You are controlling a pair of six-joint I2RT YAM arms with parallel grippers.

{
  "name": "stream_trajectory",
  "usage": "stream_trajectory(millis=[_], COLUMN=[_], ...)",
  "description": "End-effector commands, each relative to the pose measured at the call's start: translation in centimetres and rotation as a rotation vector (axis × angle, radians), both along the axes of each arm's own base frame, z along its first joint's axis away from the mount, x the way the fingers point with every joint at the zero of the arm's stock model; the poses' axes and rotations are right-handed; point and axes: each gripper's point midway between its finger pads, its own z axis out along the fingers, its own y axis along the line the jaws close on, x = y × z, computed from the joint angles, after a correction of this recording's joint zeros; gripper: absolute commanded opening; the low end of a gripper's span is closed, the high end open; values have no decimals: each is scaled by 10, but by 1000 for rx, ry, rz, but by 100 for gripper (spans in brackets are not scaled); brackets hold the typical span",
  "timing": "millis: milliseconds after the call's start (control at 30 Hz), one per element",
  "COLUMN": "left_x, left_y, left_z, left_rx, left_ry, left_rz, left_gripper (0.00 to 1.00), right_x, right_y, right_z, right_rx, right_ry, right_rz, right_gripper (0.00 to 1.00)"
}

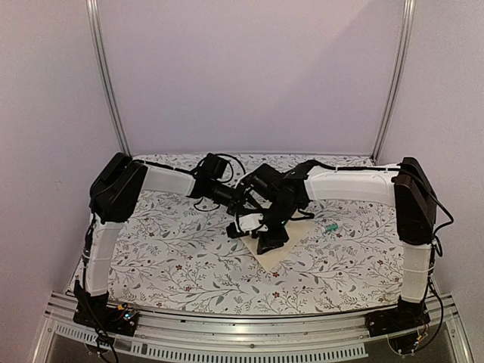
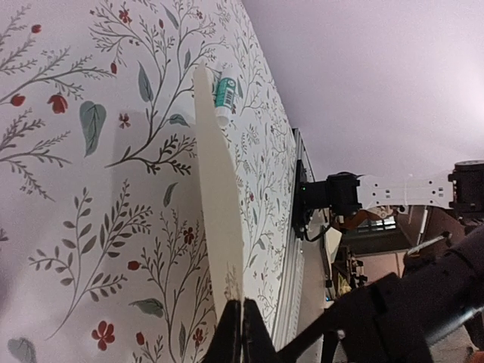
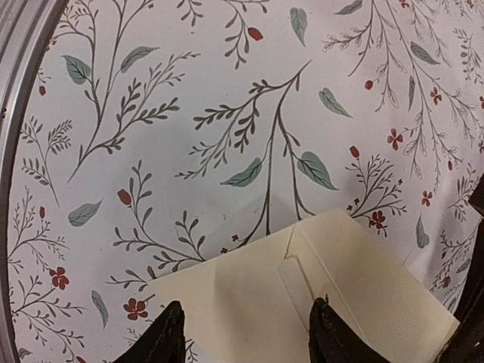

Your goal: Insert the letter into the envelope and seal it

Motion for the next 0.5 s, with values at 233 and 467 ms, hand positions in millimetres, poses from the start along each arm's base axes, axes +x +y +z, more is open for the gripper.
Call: stream_trajectory(millis=[233,467], left_x=[33,47], left_y=[56,84], left_z=[10,24], left_rx=[240,272], left_ry=[-50,-34], left_rz=[386,688], left_gripper=[0,1], right_x=[56,103], right_y=[-5,-65], right_z=[222,291], right_rx=[508,685], right_ry=[-85,-212], right_rz=[-305,-619], right_gripper=[71,99])
